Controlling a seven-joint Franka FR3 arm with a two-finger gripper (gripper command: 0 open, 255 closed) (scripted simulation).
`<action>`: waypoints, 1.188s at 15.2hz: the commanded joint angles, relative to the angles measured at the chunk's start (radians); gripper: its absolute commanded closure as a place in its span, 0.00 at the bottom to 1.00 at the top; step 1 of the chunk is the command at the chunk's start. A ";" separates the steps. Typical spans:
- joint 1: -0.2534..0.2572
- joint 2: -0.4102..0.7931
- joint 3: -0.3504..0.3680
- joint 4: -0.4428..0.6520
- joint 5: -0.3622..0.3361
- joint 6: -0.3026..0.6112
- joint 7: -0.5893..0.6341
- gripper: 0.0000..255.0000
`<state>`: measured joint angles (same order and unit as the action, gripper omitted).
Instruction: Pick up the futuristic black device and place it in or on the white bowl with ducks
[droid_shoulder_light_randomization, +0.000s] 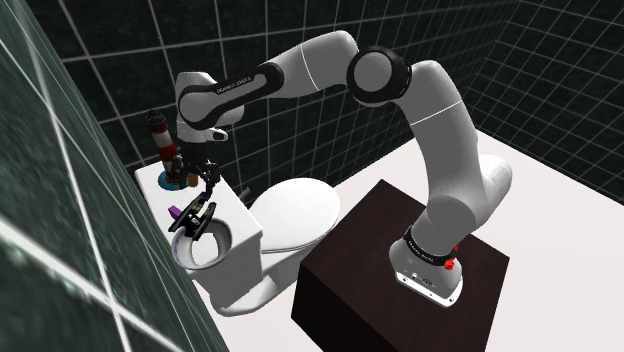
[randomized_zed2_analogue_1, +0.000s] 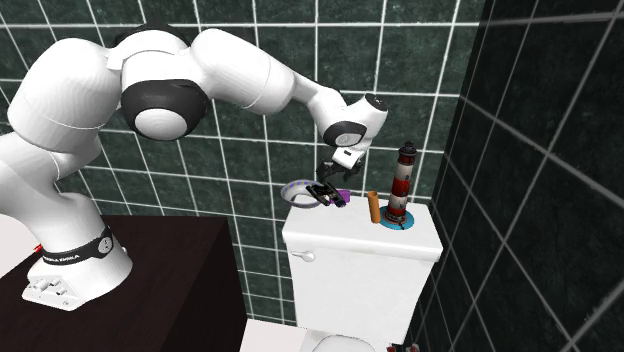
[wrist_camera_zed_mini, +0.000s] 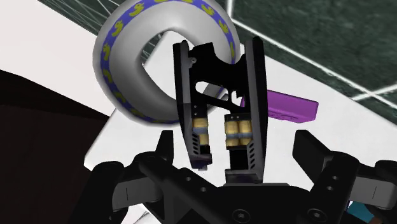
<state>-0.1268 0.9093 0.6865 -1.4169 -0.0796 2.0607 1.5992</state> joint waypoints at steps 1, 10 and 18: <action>-0.011 0.034 0.008 0.027 0.015 -0.011 -0.029 0.00; 0.012 0.069 -0.004 0.001 0.005 0.054 -0.023 0.00; 0.012 0.069 -0.004 0.001 0.005 0.054 -0.023 1.00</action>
<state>-0.1149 0.9779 0.6827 -1.4156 -0.0750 2.1146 1.5765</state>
